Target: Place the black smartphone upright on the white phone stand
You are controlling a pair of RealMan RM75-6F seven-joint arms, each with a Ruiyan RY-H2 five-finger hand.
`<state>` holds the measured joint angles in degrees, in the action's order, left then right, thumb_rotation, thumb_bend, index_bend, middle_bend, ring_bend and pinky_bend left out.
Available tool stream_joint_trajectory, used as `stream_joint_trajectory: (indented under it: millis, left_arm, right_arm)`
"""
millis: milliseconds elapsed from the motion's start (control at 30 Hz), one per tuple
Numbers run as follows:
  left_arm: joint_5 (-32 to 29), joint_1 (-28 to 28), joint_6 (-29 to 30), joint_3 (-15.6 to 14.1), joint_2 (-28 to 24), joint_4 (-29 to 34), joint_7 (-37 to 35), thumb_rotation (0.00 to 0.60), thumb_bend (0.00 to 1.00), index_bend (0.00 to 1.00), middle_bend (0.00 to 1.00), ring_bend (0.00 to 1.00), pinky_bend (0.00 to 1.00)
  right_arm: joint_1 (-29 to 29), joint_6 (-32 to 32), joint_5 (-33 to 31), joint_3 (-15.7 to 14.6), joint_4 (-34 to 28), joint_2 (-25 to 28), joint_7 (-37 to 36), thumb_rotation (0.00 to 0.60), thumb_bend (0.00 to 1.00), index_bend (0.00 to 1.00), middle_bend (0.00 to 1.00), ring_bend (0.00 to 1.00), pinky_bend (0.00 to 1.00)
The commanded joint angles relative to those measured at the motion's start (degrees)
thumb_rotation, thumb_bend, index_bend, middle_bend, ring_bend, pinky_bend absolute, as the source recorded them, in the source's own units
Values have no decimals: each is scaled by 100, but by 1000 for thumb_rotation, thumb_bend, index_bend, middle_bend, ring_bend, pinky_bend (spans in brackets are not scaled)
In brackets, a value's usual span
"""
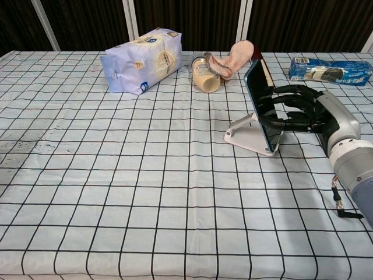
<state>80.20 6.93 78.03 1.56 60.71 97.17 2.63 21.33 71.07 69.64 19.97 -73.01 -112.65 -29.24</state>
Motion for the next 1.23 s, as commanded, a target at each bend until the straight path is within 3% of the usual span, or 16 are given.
stream_joint_trajectory:
  millis: [33, 267, 433, 733, 833, 967, 1067, 1233]
  left_arm:
    - [2, 0, 2, 0, 0, -2, 0, 600, 0, 0, 0, 0, 0]
    - [2, 1, 4, 3, 0, -5, -8, 600, 0, 0, 0, 0, 0]
    - [10, 0, 11, 2, 2, -7, -8, 600, 0, 0, 0, 0, 0]
    - [86, -30, 110, -3, 2, -23, -7, 600, 0, 0, 0, 0, 0]
    - [103, -43, 147, -5, 14, -47, 36, 600, 0, 0, 0, 0, 0]
    - [135, -58, 199, -15, 45, -66, 155, 600, 0, 0, 0, 0, 0]
    - [140, -73, 240, -14, 73, -71, 226, 600, 0, 0, 0, 0, 0]
    - [143, -90, 287, -7, 97, -78, 285, 600, 0, 0, 0, 0, 0]
  right_arm:
    - [-8, 4, 5, -8, -17, 7, 13, 600, 65, 271, 268, 117, 150]
    - [-40, 102, 122, -63, -158, 109, 124, 600, 33, 143, 167, 45, 140]
    - [-171, 281, 337, -179, -551, 483, 294, 600, 30, 70, 107, 8, 141]
    - [-669, 522, 766, -586, -1630, 2197, 1030, 600, 31, 0, 18, 0, 141]
    - [-888, 509, 1010, -889, -1915, 3247, 1679, 600, 31, 0, 0, 0, 140]
    - [-1154, 519, 1117, -1224, -2237, 4263, 2408, 600, 27, 0, 0, 0, 140]
    - [-1361, 667, 1268, -1482, -2266, 4683, 2856, 600, 23, 0, 0, 0, 140]
    - [-1572, 1016, 1561, -1702, -2147, 4863, 3406, 600, 21, 0, 0, 0, 140]
